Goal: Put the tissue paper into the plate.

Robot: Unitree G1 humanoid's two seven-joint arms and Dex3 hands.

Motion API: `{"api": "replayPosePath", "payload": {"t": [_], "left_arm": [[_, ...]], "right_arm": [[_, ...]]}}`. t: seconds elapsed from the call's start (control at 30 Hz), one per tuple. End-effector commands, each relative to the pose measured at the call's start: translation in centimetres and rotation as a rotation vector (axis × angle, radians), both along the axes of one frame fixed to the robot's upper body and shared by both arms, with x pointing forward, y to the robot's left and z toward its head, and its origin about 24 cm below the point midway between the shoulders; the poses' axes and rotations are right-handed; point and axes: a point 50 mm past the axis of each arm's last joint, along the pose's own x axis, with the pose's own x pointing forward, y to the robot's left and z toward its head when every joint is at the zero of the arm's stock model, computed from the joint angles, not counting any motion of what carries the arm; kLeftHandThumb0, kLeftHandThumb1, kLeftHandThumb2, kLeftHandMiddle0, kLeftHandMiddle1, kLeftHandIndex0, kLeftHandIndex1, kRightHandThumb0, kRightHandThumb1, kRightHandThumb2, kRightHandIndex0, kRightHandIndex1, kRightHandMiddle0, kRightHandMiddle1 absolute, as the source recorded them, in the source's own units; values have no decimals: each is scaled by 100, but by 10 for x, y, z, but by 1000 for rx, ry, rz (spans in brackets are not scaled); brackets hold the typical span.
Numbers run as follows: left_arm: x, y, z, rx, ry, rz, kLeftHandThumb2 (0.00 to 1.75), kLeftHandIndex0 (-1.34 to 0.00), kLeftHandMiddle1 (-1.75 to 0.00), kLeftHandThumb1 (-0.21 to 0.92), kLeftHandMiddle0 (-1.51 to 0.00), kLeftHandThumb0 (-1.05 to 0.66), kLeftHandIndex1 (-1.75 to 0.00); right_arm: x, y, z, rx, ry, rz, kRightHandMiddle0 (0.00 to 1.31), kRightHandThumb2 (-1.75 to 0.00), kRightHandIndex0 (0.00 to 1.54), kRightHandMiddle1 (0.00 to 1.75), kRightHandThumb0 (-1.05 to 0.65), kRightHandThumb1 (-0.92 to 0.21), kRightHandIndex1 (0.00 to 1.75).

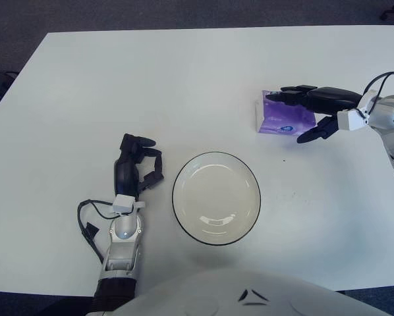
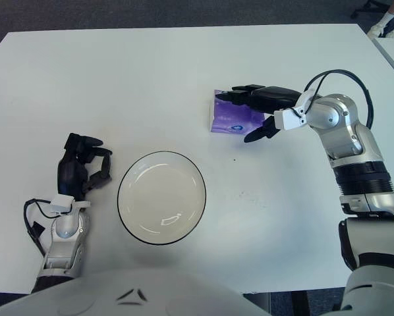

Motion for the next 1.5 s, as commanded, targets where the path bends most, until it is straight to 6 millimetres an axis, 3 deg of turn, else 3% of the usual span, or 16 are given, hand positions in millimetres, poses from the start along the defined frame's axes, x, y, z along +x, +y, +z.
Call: {"api": "replayPosePath", "payload": {"t": [0.0,0.73,1.27,1.47], "left_arm": [[-23,-3,-36,-19,192,11,101,-33,-141,49,-62,-1,-175],[-25,-3,-37,-41,182,20,101,-33,-138,49,-65,-1,-175],[-27,-2,-37,-27,198,25,102,-32,-143,49,-63,-1,-175],[-27,-2,-37,-25,191,12,105,-33,-144,47,-63,-1,-175]], "right_arm": [[1,5,4,-15,7,21,0,-55,0,0,-95,-53,0],[22,17,-7,-144,89,24,0,-68,0,0,-92,-41,0],[34,12,-1,-88,-52,-16,0,-71,0,0,-93,-40,0],[35,12,1,-68,-139,-13,0,-66,0,0,-100,-48,0]]}}
